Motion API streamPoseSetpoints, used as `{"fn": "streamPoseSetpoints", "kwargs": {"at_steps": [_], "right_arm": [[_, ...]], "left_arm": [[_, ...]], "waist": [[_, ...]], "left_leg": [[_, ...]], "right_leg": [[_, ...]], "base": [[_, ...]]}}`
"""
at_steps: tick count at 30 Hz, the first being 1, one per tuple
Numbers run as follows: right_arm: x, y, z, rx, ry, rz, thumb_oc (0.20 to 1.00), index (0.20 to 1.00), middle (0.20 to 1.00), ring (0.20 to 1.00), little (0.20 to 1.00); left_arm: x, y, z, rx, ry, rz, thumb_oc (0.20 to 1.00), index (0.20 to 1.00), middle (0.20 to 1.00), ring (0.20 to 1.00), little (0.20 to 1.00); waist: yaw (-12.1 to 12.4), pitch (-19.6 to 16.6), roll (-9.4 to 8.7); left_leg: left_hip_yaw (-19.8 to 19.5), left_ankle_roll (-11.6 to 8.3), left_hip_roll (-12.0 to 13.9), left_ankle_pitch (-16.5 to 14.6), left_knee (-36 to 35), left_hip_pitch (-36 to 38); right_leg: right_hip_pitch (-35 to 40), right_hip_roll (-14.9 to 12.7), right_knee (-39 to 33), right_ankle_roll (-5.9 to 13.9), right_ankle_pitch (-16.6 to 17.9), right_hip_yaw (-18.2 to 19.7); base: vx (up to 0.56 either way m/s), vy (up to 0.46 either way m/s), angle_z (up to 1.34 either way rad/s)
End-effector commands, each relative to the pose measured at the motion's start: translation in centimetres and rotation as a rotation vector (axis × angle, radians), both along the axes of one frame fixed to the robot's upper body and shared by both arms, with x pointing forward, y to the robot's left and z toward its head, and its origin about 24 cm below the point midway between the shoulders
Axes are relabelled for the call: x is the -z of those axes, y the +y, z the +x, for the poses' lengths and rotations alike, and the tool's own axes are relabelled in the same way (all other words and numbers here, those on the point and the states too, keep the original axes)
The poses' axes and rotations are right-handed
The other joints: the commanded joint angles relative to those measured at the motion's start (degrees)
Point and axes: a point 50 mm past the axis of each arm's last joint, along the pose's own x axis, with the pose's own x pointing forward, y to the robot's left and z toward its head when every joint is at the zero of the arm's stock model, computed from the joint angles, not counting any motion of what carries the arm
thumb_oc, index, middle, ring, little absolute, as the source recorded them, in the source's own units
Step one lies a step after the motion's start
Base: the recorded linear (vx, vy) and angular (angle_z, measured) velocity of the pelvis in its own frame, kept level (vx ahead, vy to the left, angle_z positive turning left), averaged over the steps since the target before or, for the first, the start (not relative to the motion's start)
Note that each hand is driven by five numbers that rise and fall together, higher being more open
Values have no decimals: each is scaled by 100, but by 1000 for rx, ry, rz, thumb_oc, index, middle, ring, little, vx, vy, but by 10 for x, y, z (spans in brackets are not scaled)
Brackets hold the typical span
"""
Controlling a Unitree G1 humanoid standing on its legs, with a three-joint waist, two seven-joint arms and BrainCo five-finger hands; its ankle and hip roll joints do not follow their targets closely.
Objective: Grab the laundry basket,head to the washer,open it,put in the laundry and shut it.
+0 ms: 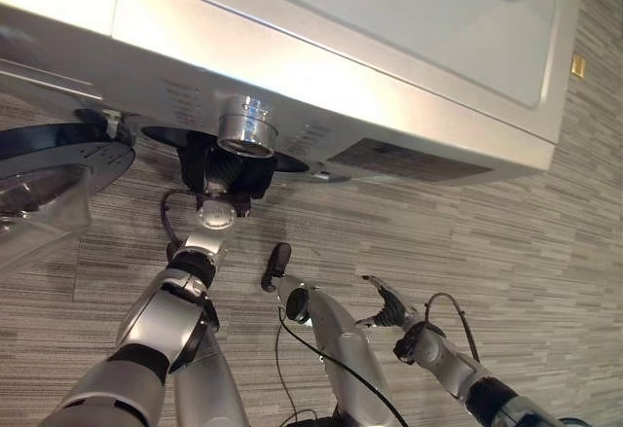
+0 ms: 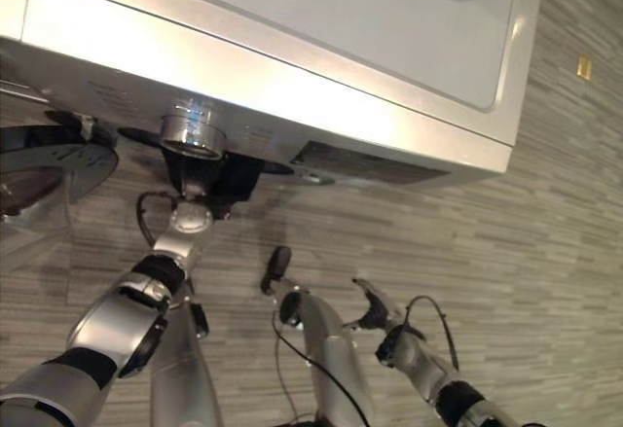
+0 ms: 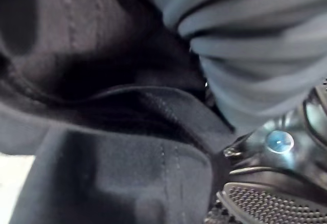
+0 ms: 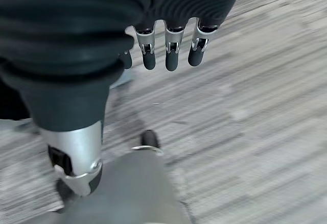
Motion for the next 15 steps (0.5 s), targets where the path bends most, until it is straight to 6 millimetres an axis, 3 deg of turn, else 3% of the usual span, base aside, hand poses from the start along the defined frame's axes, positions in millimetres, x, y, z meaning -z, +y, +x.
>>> {"fn": "streamPoseSetpoints", "kwargs": {"at_steps": [1,5,6,8,10,11,13,15], "right_arm": [[7,-16,-17,30,30,-15,1000,1000,1000,1000,1000],[-4,-21,-14,38,-12,-6,1000,1000,1000,1000,1000],[-9,-24,-12,39,-29,-2,1000,1000,1000,1000,1000],[-15,-28,-11,42,-47,6,1000,1000,1000,1000,1000],[-18,-29,-10,42,-58,13,1000,1000,1000,1000,1000],[-26,-35,-8,44,-82,17,1000,1000,1000,1000,1000],[-35,-41,-7,48,-113,26,1000,1000,1000,1000,1000],[-41,-44,-7,47,-132,30,1000,1000,1000,1000,1000]], "left_arm": [[-13,-3,1,-8,-85,-72,200,200,200,200,200],[-52,9,9,-43,-195,-252,200,200,200,200,200],[-77,16,11,-55,-264,-325,200,200,200,200,200],[-101,25,12,-63,-317,-362,200,200,200,200,200],[-111,32,12,-78,-338,-396,200,200,200,200,200],[-137,50,9,-104,-399,-418,200,200,200,200,200],[-164,62,4,-118,-468,-419,200,200,200,200,200],[-176,67,1,-120,-497,-436,200,200,200,200,200]], "waist": [[-59,-535,39],[-210,-563,2],[-285,-611,-10],[-375,-665,-33],[-415,-701,-41],[-531,-797,-73],[-639,-913,-72],[-692,-973,-71]], "left_leg": [[-218,66,1,-149,162,-530],[-213,88,-9,-234,364,-839],[-219,84,26,-278,498,-1007],[-195,78,79,-329,645,-1165],[-185,74,105,-356,700,-1242],[-173,65,174,-426,884,-1400],[-153,59,240,-487,1025,-1537],[-161,59,268,-532,1119,-1643]], "right_leg": [[-335,-283,537,458,-419,413],[-616,-330,749,461,-473,428],[-769,-366,874,468,-493,431],[-912,-393,977,478,-513,423],[-979,-399,1013,482,-520,424],[-1135,-399,1130,481,-538,451],[-1250,-401,1183,478,-557,456],[-1339,-394,1230,481,-566,464]], "base": [[4,1,7],[14,9,9],[31,27,3],[17,14,-1],[21,10,-1],[40,20,-3],[47,26,-8],[45,19,-16]]}}
